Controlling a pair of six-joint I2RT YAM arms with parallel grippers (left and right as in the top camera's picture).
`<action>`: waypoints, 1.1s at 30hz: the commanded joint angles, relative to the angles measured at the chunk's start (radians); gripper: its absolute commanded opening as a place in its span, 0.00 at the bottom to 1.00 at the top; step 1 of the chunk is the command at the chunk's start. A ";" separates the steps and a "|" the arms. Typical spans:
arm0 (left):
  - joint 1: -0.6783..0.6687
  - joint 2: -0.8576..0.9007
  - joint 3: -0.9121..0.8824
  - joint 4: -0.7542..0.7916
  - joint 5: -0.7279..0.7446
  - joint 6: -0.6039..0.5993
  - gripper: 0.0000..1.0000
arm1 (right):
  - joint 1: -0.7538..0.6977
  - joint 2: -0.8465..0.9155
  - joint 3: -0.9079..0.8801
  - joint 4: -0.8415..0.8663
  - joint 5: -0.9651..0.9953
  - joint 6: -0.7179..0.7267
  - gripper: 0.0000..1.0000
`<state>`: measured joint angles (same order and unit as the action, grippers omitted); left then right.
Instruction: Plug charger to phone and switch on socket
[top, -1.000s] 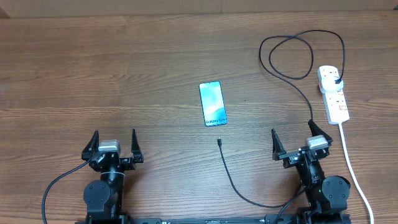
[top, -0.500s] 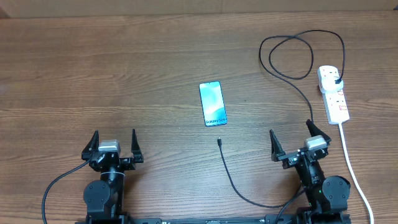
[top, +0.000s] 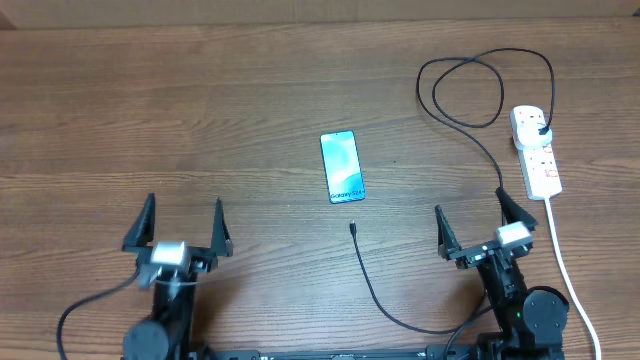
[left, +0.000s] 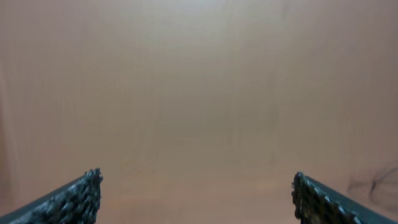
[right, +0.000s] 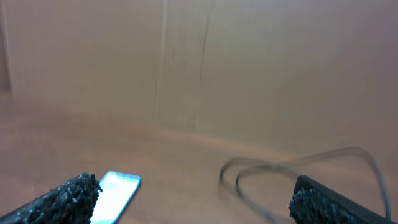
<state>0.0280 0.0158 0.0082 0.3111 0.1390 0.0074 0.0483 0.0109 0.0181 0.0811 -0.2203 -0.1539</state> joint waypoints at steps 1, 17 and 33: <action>-0.002 -0.011 -0.002 0.265 0.124 -0.072 1.00 | 0.007 -0.008 -0.010 0.064 -0.010 0.000 1.00; -0.002 0.186 0.683 -0.125 0.023 -0.258 1.00 | 0.007 -0.008 0.267 0.097 0.003 -0.001 1.00; -0.003 1.176 1.911 -1.416 0.333 -0.107 1.00 | 0.007 0.520 0.963 -0.427 0.018 -0.002 1.00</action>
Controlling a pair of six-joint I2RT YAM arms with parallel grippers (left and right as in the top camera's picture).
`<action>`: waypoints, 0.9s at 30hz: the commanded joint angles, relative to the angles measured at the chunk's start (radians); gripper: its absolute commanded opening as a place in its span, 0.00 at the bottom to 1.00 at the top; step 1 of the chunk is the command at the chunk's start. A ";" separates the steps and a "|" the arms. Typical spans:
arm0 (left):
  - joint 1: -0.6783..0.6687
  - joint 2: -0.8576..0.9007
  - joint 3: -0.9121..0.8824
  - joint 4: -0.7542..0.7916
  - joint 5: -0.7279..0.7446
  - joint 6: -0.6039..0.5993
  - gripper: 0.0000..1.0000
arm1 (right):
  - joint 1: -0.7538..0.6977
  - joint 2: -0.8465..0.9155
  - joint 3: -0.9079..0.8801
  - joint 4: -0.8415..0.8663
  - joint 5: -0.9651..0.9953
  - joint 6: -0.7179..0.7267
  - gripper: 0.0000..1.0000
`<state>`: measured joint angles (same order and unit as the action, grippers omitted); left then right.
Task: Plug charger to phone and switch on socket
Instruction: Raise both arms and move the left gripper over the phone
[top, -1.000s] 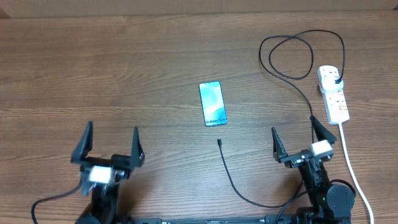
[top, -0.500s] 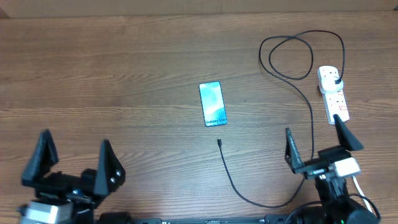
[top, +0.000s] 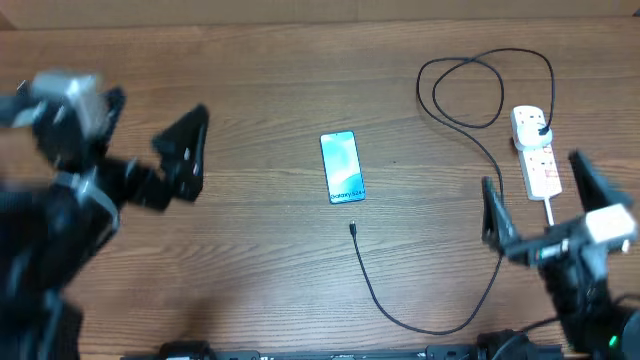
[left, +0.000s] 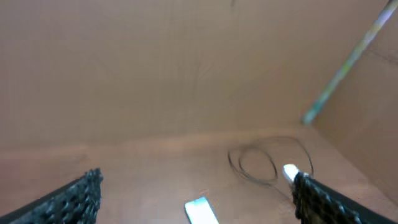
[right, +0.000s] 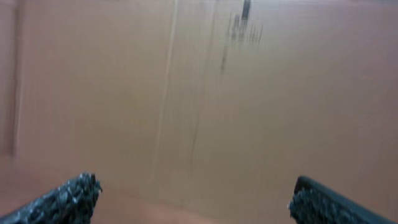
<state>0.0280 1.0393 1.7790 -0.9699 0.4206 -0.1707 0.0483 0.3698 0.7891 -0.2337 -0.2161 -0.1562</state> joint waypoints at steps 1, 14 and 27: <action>-0.003 0.199 0.174 -0.193 0.051 0.076 1.00 | 0.007 0.220 0.261 -0.171 0.013 0.001 1.00; -0.016 0.710 0.221 -0.474 0.206 -0.084 0.04 | 0.007 0.872 0.877 -0.859 -0.084 0.044 1.00; -0.197 1.069 0.220 -0.407 0.092 -0.040 0.40 | 0.041 1.168 0.866 -1.083 -0.116 0.275 0.59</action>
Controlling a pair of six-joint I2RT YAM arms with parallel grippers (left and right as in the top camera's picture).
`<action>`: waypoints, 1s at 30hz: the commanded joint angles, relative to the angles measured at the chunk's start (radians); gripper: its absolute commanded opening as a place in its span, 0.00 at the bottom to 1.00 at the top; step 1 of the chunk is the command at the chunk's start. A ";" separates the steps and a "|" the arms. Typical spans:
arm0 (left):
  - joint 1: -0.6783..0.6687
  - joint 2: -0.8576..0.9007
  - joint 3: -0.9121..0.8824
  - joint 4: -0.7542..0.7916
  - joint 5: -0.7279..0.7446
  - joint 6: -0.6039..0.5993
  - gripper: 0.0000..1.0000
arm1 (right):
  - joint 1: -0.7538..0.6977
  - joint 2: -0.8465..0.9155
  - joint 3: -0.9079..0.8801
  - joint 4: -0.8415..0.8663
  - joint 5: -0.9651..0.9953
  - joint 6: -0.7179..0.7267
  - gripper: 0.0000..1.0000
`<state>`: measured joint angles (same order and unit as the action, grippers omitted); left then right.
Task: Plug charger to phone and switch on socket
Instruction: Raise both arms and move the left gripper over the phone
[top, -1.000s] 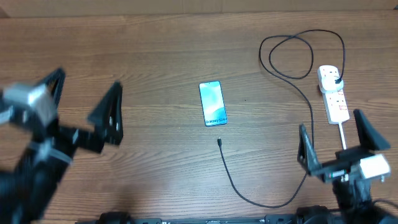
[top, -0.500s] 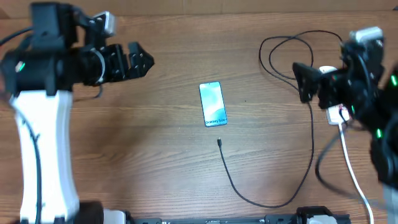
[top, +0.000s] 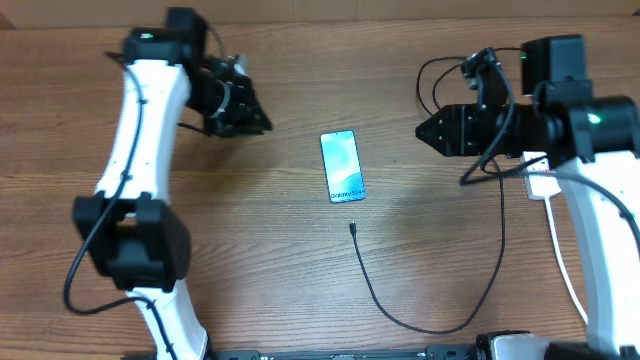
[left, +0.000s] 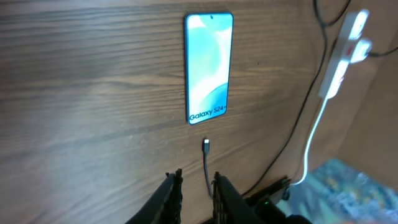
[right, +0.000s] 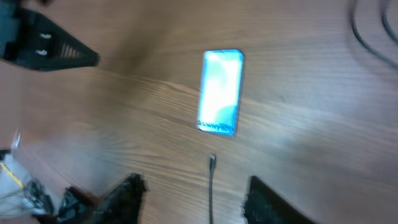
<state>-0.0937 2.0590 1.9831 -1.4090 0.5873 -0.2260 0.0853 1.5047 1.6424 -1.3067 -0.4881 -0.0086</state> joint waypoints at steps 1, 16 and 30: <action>-0.101 0.063 0.016 0.049 -0.112 -0.001 0.64 | 0.004 0.050 0.011 -0.013 0.215 0.175 0.63; -0.490 0.129 0.016 0.356 -0.651 -0.361 1.00 | -0.068 0.154 0.000 0.056 0.505 0.372 1.00; -0.519 0.129 -0.085 0.409 -0.690 -0.455 1.00 | -0.069 0.154 0.000 0.055 0.486 0.372 1.00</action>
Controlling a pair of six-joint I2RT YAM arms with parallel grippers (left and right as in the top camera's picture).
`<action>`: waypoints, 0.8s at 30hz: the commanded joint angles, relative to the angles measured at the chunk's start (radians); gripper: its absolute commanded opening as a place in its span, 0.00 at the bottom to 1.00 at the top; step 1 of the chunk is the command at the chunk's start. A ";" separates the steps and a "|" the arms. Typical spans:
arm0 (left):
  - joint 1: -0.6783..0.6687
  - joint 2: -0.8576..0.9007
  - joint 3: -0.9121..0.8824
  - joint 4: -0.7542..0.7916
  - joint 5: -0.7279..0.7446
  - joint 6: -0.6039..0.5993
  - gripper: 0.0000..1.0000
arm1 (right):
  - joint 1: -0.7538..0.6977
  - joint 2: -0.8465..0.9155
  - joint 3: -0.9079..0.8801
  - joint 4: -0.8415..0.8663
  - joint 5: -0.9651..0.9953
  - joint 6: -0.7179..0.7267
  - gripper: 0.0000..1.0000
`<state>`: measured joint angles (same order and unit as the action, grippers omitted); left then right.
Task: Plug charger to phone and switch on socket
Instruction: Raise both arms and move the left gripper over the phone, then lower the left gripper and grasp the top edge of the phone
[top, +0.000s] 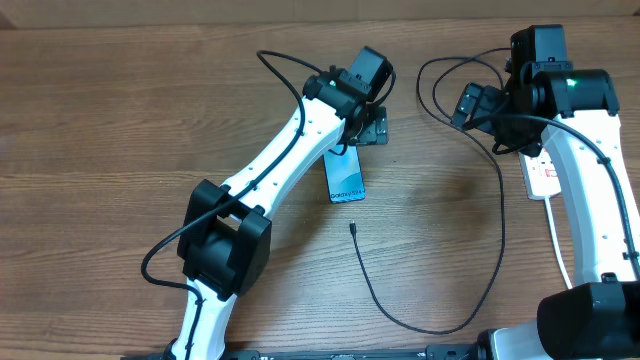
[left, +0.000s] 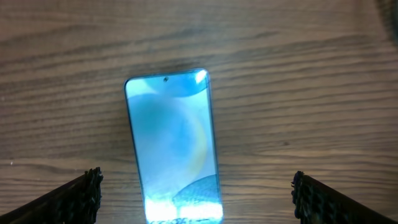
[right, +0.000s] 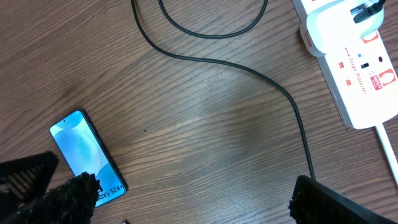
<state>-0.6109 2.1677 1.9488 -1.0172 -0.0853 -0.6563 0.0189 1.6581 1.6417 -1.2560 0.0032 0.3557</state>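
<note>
The phone (top: 345, 180) lies face up at mid-table with its screen lit; the left wrist view shows it (left: 174, 143) directly below. My left gripper (top: 371, 127) hangs open over the phone's far end, its fingers (left: 81, 193) spread wider than the phone and holding nothing. The black charger cable's free tip (top: 354, 228) lies just in front of the phone. The cable (right: 273, 81) loops back to a plug in the white power strip (right: 354, 74). My right gripper (top: 470, 103) is open and empty above the cable loop.
The cable (top: 430, 328) sweeps along the front of the table, then up the right side into a loop (top: 480, 90). The power strip's white lead (top: 565, 260) runs off the front right. A brown wall borders the table's far edge.
My left gripper was nearly shut over the table's far left; now it is open over the phone's far end. The right gripper has moved back right toward the cable loop. Phone and cable lie unmoved.
Both arms first rested at the table's front edge with grippers open. Then both were lifted off it. Later the left was over the far left with fingers close together, the right beside the phone. Now the left is open above the phone.
</note>
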 joint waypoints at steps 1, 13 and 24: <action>-0.001 0.021 -0.075 0.037 -0.018 -0.026 1.00 | -0.002 0.001 0.001 0.004 -0.005 0.008 1.00; -0.003 0.021 -0.282 0.237 0.006 -0.078 1.00 | -0.002 0.001 0.001 0.005 -0.005 0.008 1.00; -0.011 0.021 -0.415 0.343 0.006 -0.077 1.00 | -0.002 0.001 0.001 0.005 -0.005 0.008 1.00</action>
<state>-0.6147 2.1746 1.5757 -0.6796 -0.0933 -0.7124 0.0193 1.6581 1.6417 -1.2564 0.0032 0.3618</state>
